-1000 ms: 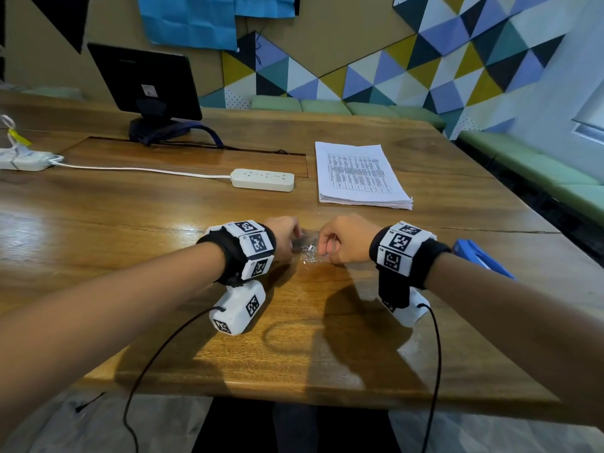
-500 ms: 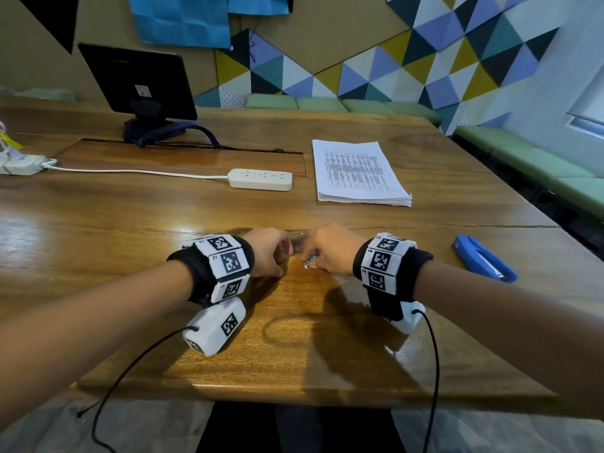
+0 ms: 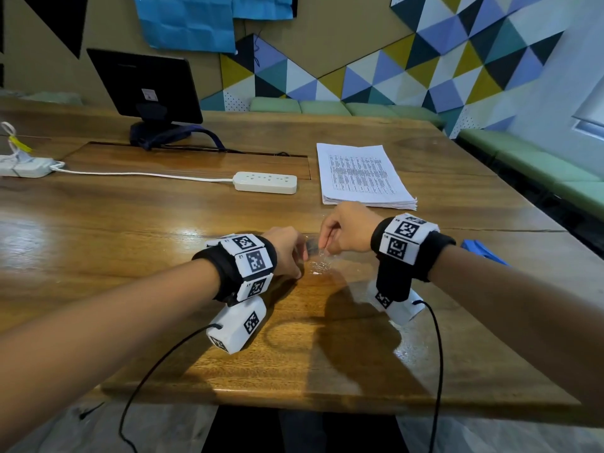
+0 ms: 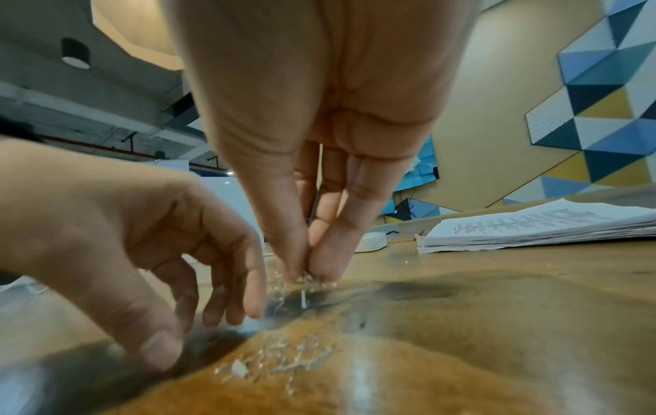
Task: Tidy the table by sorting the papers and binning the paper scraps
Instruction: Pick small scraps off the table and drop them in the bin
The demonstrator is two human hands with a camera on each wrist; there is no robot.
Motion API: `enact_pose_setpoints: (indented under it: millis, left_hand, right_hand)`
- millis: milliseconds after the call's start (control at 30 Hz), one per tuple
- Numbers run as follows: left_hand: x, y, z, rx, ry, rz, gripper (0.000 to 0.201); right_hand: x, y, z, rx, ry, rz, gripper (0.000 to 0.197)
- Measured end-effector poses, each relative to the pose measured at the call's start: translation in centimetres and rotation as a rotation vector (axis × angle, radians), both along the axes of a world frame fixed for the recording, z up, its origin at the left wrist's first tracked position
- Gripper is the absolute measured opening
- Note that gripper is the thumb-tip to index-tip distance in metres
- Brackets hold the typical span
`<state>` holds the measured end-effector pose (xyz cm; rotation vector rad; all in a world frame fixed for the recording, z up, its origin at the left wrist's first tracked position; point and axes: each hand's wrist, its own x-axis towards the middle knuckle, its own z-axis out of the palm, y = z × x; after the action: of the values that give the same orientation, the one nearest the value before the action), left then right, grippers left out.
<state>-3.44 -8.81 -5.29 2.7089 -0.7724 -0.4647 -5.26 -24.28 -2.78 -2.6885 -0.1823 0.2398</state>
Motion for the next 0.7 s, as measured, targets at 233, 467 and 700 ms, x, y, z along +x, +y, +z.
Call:
enact_pose_setpoints:
  millis: [233, 467, 700]
  left_hand:
    - [0.6, -2.6, -0.4, -0.015, 0.005, -0.003, 0.023]
    - [0.8, -3.7, 0.0, -0.126, 0.059, 0.030, 0.039]
    - [0.2, -3.8, -0.7, 0.013, -0.028, -0.154, 0.050]
  right_hand:
    - [-0.1, -1.3, 0.5, 0.011, -0.001, -0.043, 0.020]
    - [-0.2, -2.6, 0.3, -0.010, -0.002, -0.066, 0.015]
    - [-0.3, -3.6, 0.0, -0.012, -0.003, -0.120, 0.013]
